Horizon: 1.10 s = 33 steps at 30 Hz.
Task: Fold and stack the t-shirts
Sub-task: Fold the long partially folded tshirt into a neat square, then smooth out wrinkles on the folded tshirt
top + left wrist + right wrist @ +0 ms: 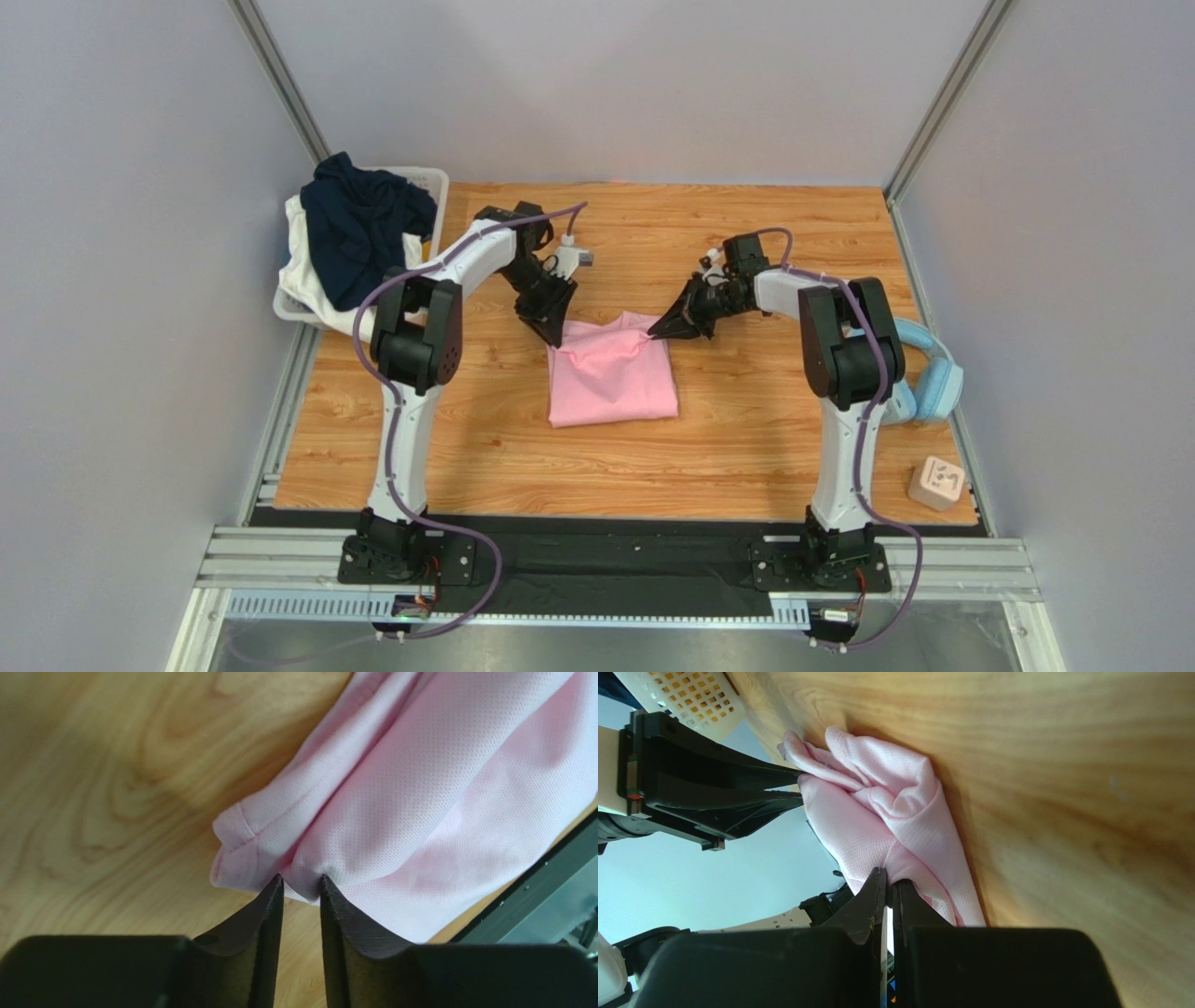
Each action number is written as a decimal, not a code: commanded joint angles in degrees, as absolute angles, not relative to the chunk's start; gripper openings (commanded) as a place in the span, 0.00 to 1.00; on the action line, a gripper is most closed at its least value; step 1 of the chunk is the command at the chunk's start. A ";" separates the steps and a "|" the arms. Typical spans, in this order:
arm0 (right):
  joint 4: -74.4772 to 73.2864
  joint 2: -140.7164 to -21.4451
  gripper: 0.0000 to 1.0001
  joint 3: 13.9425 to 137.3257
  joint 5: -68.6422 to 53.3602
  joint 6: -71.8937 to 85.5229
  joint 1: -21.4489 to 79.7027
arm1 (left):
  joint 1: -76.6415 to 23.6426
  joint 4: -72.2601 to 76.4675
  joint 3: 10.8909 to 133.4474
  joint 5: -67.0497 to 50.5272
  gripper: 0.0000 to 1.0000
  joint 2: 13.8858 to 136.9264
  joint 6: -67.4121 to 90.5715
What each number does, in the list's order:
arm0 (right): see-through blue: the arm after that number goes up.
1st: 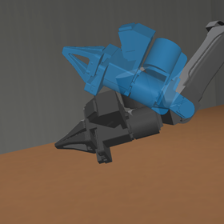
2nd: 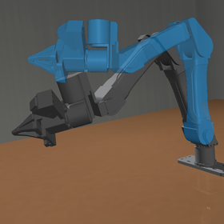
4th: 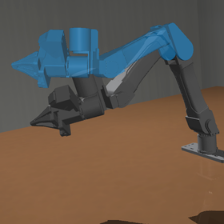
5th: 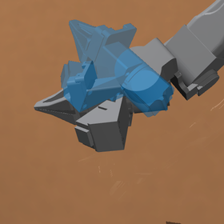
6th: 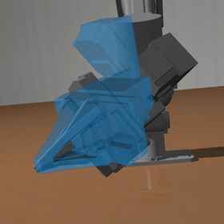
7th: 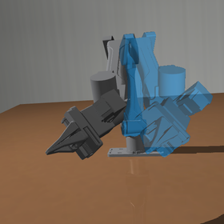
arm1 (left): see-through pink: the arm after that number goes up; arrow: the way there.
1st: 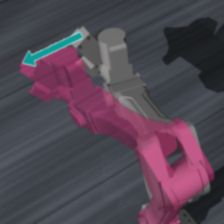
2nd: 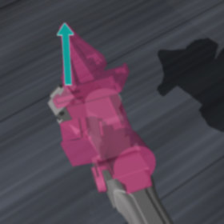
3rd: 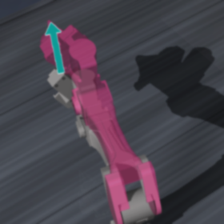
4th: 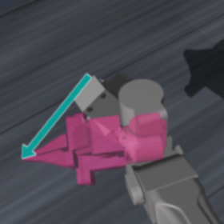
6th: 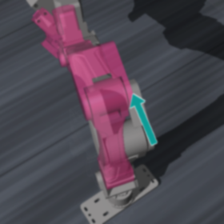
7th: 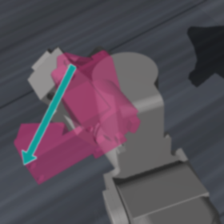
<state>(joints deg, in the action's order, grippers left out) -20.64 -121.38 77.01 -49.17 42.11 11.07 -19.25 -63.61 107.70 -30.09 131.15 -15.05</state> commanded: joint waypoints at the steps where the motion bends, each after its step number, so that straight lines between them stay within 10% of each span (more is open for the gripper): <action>1: -17.40 -124.44 0.02 82.08 -50.80 42.89 10.63 | -18.64 -63.90 113.03 -27.42 0.38 130.96 -13.89; 8: -20.82 -125.95 0.25 85.68 -48.78 41.31 9.58 | -16.44 -61.79 109.26 -24.27 0.45 122.71 -13.27; 13: -29.70 -123.05 0.70 88.42 -42.03 36.49 7.83 | -14.07 -61.00 105.22 -22.94 0.45 114.63 -12.75; 24: -30.95 -108.55 0.66 88.86 -43.41 36.12 13.00 | -10.20 -57.57 93.79 -33.04 0.45 93.35 -10.11; 33: -26.73 -118.64 0.66 87.54 -49.57 37.00 21.80 | -3.35 -57.74 88.68 -38.84 0.44 88.68 -9.40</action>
